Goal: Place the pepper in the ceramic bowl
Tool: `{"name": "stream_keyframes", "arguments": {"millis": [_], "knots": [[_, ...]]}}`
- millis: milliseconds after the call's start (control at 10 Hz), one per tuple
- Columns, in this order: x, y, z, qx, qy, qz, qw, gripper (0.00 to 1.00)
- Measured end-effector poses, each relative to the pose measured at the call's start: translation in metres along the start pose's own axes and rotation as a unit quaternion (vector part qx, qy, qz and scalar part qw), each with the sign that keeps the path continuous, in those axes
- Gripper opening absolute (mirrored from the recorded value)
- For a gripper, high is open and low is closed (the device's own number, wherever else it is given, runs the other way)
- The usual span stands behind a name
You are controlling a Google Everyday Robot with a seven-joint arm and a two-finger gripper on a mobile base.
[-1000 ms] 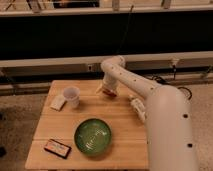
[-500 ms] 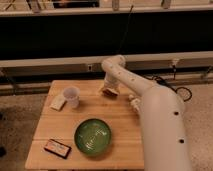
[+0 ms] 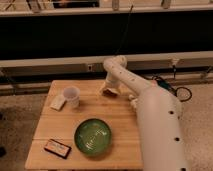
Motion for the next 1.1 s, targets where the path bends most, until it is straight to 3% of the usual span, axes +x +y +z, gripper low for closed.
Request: {"name": "stream_keyframes", "arguments": {"millis": [700, 800, 1100], "knots": [[-0.007, -0.008, 0.001, -0.01, -0.011, -0.032, 0.9994, 0.05], [-0.014, -0.013, -0.007, -0.011, -0.011, -0.039, 0.9991, 0.0], [-0.037, -0.022, -0.028, -0.008, -0.002, -0.037, 0.9993, 0.0]]}}
